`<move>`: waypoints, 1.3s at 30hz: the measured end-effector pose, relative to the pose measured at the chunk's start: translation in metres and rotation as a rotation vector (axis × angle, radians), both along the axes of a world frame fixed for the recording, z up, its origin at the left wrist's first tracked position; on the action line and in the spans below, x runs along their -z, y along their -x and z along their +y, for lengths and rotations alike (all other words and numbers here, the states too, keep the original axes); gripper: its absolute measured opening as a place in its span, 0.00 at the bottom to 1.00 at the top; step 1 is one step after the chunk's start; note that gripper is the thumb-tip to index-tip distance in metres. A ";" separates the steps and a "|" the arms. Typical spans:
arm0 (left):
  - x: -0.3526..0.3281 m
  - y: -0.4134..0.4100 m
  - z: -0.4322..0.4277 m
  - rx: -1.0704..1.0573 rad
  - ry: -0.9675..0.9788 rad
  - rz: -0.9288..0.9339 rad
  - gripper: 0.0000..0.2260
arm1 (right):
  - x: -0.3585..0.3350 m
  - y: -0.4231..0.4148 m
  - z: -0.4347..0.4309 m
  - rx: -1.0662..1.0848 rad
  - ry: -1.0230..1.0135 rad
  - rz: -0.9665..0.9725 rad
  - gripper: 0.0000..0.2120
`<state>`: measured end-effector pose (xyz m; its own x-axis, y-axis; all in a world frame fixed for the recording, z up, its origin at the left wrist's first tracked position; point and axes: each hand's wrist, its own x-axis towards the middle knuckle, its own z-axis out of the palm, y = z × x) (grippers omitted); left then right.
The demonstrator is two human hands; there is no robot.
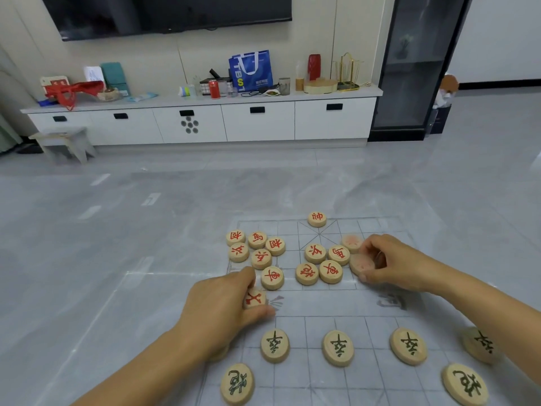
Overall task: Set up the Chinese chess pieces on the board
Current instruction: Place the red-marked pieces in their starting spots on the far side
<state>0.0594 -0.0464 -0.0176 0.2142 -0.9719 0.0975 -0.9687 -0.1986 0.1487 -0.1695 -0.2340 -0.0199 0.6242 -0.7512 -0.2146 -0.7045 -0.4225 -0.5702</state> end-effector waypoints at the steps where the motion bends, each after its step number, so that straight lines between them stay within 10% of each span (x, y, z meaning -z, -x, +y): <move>1: -0.001 0.000 0.001 -0.001 -0.020 0.011 0.20 | -0.001 0.001 0.000 -0.012 0.001 0.013 0.16; 12: -0.016 -0.043 0.010 0.045 -0.179 0.485 0.14 | -0.006 -0.009 -0.001 0.103 0.028 -0.069 0.08; 23: -0.005 -0.026 -0.002 0.356 -0.181 0.110 0.19 | -0.001 -0.003 -0.001 0.125 -0.136 -0.148 0.04; 39: 0.020 -0.096 0.000 -0.162 0.164 0.551 0.16 | -0.006 -0.002 0.000 0.213 -0.244 -0.179 0.04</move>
<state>0.1555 -0.0461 -0.0380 0.4202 -0.9043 0.0758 -0.6997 -0.2696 0.6616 -0.1674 -0.2339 -0.0143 0.5037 -0.8083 -0.3050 -0.6418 -0.1137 -0.7584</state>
